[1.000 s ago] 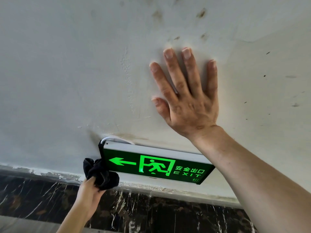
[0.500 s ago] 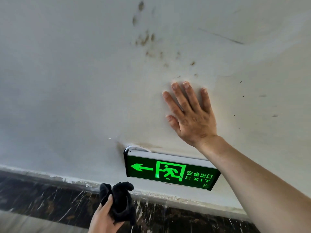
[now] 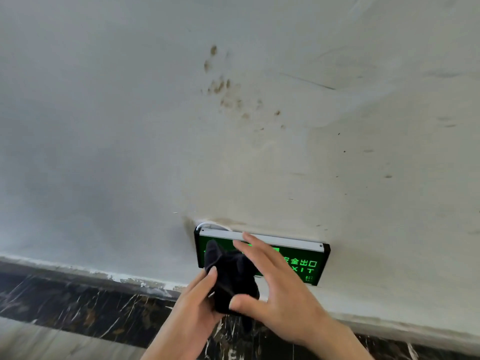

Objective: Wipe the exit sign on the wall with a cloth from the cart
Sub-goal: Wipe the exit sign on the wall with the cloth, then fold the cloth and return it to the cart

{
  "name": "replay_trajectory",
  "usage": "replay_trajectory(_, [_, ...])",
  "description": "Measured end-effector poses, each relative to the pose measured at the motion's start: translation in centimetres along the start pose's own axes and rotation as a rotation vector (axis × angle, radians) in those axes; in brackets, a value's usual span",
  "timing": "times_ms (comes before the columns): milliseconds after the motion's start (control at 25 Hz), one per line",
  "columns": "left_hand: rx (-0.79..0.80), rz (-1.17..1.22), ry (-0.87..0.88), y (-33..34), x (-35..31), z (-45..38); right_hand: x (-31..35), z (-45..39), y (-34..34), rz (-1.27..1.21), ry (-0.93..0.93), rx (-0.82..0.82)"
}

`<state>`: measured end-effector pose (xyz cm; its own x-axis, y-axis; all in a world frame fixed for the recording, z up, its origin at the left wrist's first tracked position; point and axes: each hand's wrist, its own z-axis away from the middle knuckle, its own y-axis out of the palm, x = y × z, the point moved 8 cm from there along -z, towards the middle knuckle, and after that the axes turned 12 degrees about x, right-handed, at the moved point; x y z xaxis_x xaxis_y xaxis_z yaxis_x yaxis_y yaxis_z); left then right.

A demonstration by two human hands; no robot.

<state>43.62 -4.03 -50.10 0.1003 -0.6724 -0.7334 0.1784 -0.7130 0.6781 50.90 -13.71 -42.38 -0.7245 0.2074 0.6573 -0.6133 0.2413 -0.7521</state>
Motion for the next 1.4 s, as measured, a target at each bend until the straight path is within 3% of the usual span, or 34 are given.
replay_trajectory(120, [0.066,-0.093,0.009,1.5,-0.2,-0.1,-1.5,1.7,1.4,-0.097,0.059,0.050])
replay_trajectory(240, [0.168,-0.224,0.003,2.5,0.2,-0.4,-2.7,3.1,0.6,-0.146,0.084,-0.067])
replay_trajectory(440, [0.078,-0.595,-0.119,1.6,1.5,-0.8,-6.3,4.6,-0.6,-0.450,0.258,-0.246])
replay_trajectory(640, [0.115,-0.841,-0.183,2.4,1.9,-1.1,-8.3,4.7,-0.6,-1.027,0.269,-0.351])
replay_trajectory(800, [0.100,-1.009,-0.182,3.9,0.2,-1.1,-6.9,4.5,-1.5,-1.408,0.241,-0.312])
replay_trajectory(920, [0.130,-0.741,-0.091,6.9,-2.5,-0.6,-3.8,4.4,-4.4,-1.427,0.232,-0.299])
replay_trajectory(1040, [-0.063,-0.405,-0.108,7.9,-5.6,0.5,-0.6,4.5,-8.6,-1.048,0.345,-0.329])
replay_trajectory(1120, [-0.126,-0.249,-0.113,9.7,-8.2,1.5,1.6,4.9,-11.4,-0.976,0.426,-0.364])
replay_trajectory(1280, [-0.146,-0.095,-0.090,16.9,-15.4,3.9,8.6,5.8,-18.4,-1.059,0.492,-0.449])
replay_trajectory(1400, [-0.243,-0.156,-0.087,21.6,-20.3,5.5,13.3,6.3,-23.2,-1.172,0.530,-0.517])
